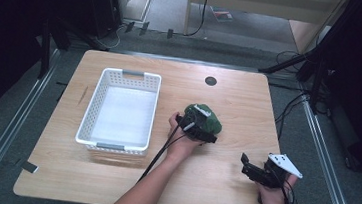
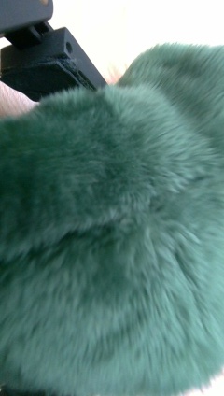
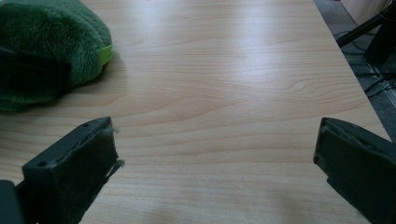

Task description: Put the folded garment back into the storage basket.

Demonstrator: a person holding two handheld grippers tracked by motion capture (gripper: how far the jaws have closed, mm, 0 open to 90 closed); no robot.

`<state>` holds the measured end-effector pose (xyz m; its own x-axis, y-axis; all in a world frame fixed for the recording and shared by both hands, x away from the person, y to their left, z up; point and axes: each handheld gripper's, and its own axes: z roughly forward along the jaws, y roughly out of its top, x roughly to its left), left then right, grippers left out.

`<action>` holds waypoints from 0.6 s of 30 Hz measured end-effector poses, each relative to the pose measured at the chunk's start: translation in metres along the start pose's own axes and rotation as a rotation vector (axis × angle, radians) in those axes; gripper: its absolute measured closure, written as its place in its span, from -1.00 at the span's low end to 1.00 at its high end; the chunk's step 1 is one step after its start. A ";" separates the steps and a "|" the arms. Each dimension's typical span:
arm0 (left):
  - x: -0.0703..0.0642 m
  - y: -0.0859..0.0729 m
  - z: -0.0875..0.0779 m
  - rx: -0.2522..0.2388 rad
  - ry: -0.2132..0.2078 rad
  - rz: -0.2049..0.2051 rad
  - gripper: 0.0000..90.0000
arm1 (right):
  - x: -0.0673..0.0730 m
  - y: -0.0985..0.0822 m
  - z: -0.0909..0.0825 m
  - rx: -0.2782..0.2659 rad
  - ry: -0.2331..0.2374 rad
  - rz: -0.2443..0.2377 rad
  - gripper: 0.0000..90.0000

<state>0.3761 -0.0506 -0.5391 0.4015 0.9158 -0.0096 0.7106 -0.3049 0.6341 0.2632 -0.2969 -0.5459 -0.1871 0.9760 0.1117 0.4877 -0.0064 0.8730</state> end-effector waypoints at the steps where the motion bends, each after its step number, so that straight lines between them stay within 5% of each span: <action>1: -0.001 -0.001 0.001 0.010 0.006 0.015 -0.99 | 0.000 0.000 0.000 0.000 0.000 0.000 -1.00; 18: -0.003 0.001 -0.014 -0.026 0.008 0.056 -0.53 | 0.000 0.000 0.000 0.005 0.003 -0.001 -1.00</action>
<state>0.3676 -0.0499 -0.5276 0.4361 0.8993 0.0325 0.6717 -0.3493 0.6533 0.2637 -0.2971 -0.5459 -0.1905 0.9752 0.1127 0.4922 -0.0044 0.8705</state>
